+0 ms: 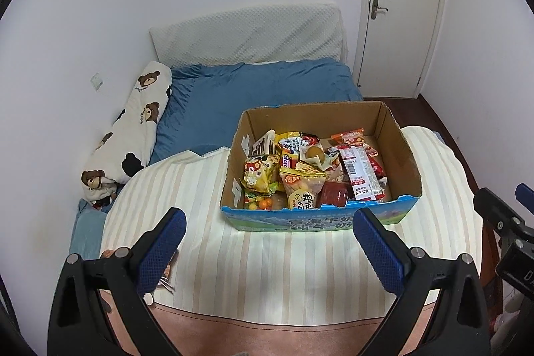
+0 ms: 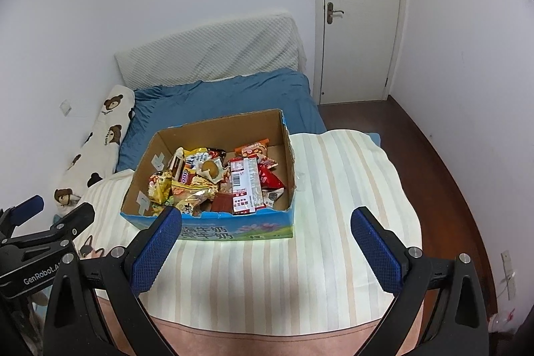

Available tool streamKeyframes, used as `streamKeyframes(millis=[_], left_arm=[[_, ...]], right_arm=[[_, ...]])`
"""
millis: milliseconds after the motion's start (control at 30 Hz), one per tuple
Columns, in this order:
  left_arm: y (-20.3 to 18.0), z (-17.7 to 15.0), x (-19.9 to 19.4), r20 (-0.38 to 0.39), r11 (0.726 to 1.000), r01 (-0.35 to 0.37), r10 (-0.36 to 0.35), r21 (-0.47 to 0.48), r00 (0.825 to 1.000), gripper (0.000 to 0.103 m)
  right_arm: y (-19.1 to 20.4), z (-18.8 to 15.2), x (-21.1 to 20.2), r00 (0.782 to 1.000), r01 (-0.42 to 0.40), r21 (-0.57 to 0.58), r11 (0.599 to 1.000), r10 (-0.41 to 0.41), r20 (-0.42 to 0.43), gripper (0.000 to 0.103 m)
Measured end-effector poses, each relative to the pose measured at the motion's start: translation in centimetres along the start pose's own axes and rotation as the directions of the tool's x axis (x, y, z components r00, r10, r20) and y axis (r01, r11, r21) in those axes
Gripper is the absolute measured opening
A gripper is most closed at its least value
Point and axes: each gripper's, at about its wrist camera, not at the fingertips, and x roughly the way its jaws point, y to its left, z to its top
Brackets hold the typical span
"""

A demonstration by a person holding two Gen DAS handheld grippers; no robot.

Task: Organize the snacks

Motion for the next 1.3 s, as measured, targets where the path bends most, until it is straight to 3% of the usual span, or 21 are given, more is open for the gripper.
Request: streamKeyframes(millis=[1300], left_arm=[[0.2,-0.3,-1.2,0.014,0.999,0.039,-0.039,0.017,0.999,0.103]], right_arm=[[0.0,-0.5,-0.3,1.000,-0.016,0.008,1.000,0.016,-0.005,0.103]])
